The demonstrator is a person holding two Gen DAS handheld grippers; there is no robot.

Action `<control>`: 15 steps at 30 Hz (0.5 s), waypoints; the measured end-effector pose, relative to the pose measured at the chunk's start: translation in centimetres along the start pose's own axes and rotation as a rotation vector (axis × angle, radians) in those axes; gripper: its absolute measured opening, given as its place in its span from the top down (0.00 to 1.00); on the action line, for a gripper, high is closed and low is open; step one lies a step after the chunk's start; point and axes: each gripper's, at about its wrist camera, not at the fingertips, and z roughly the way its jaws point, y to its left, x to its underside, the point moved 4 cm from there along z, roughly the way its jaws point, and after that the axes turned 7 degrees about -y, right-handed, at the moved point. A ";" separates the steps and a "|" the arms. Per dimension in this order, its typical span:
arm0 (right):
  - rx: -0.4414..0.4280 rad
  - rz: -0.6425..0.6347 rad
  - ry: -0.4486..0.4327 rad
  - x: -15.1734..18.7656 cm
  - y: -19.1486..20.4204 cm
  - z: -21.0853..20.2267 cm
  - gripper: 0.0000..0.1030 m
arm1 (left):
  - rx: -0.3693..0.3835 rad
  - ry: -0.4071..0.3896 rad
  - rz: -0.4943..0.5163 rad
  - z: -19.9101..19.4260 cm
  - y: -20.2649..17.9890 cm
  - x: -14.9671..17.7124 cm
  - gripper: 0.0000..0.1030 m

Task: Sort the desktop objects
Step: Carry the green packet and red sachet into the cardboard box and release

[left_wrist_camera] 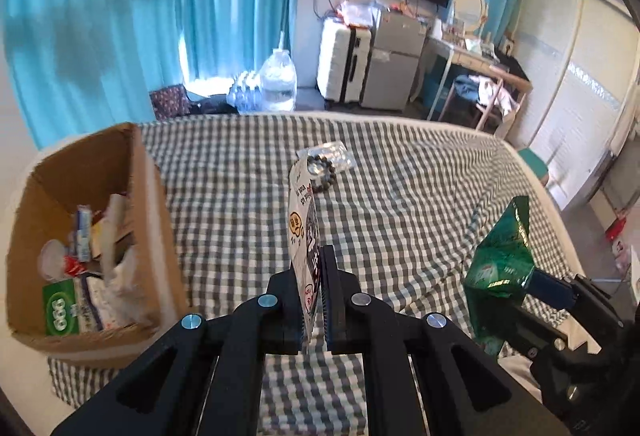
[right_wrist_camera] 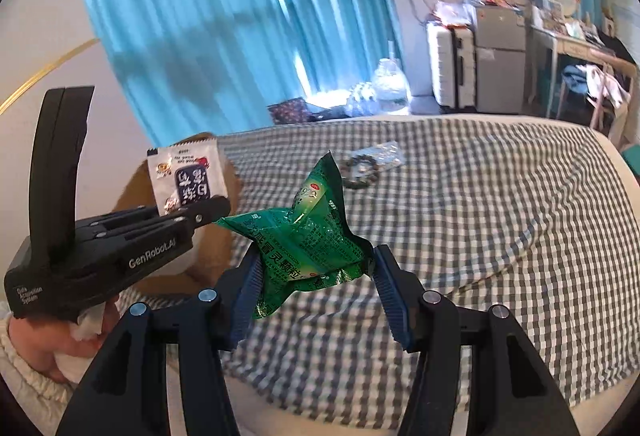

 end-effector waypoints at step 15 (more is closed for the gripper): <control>-0.216 -0.174 0.019 -0.8 15.2 2.9 0.47 | -0.184 -0.029 -0.115 -6.4 14.3 1.3 0.93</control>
